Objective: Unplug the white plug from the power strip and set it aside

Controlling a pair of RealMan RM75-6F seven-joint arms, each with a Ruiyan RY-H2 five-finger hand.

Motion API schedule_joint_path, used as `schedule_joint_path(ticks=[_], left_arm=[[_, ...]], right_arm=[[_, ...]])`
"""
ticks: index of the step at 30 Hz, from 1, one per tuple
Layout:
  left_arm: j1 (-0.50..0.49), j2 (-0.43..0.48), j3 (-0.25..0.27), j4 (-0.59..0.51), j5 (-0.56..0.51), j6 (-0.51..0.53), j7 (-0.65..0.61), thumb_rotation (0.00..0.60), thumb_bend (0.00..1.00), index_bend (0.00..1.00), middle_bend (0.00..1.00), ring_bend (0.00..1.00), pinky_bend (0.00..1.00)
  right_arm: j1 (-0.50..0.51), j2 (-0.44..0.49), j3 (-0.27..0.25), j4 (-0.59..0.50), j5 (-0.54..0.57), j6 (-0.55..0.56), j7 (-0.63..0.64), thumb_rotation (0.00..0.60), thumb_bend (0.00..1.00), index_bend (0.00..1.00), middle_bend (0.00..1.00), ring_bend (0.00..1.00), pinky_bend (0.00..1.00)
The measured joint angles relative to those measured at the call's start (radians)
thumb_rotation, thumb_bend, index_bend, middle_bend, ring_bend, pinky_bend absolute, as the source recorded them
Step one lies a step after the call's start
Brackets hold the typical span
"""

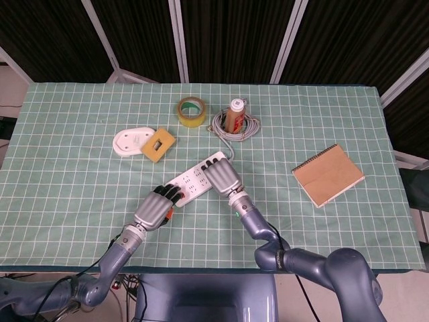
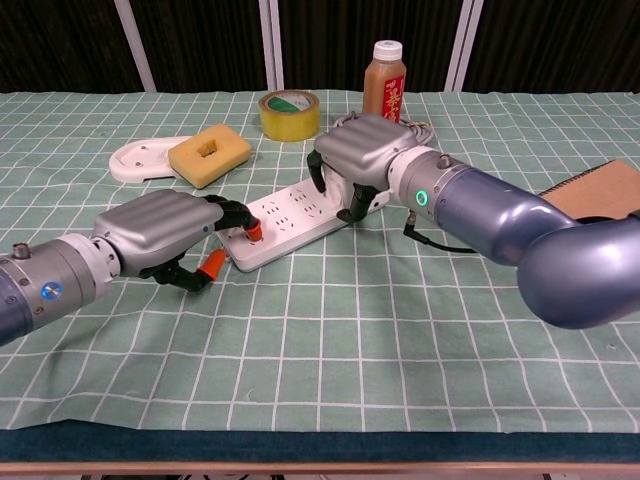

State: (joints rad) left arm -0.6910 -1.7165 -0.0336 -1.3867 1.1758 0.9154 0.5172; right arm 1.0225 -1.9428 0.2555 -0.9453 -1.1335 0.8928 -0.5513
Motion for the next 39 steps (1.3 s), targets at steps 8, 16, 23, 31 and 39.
schedule_joint_path(ticks=[8, 16, 23, 31, 39], left_arm=[[-0.002, -0.002, 0.001, -0.002, 0.0, -0.002, 0.001, 0.6, 0.65, 0.28, 0.22, 0.13, 0.24], [-0.001, 0.006, -0.001, -0.015, 0.001, 0.005, 0.004, 0.6, 0.65, 0.28, 0.22, 0.13, 0.24], [0.002, 0.013, -0.007, -0.028, 0.003, 0.02, 0.0, 0.6, 0.65, 0.28, 0.22, 0.13, 0.25], [0.007, 0.041, -0.034, -0.059, 0.008, 0.053, -0.018, 0.6, 0.62, 0.28, 0.22, 0.13, 0.24], [0.017, 0.099, -0.073, -0.117, 0.016, 0.105, -0.052, 0.6, 0.51, 0.27, 0.21, 0.13, 0.23]], right_arm=[[-0.004, -0.001, 0.006, -0.003, -0.021, 0.027, 0.014, 0.6, 0.72, 0.64, 0.52, 0.5, 0.74], [-0.015, 0.026, 0.01, -0.054, -0.032, 0.06, -0.01, 0.6, 0.72, 0.63, 0.52, 0.5, 0.79], [-0.017, 0.075, 0.035, -0.15, -0.046, 0.11, -0.05, 0.6, 0.72, 0.63, 0.52, 0.5, 0.83], [-0.042, 0.166, 0.049, -0.296, -0.036, 0.167, -0.147, 0.6, 0.72, 0.59, 0.52, 0.46, 0.87], [-0.114, 0.268, 0.03, -0.41, 0.021, 0.215, -0.223, 0.6, 0.72, 0.5, 0.46, 0.39, 0.42]])
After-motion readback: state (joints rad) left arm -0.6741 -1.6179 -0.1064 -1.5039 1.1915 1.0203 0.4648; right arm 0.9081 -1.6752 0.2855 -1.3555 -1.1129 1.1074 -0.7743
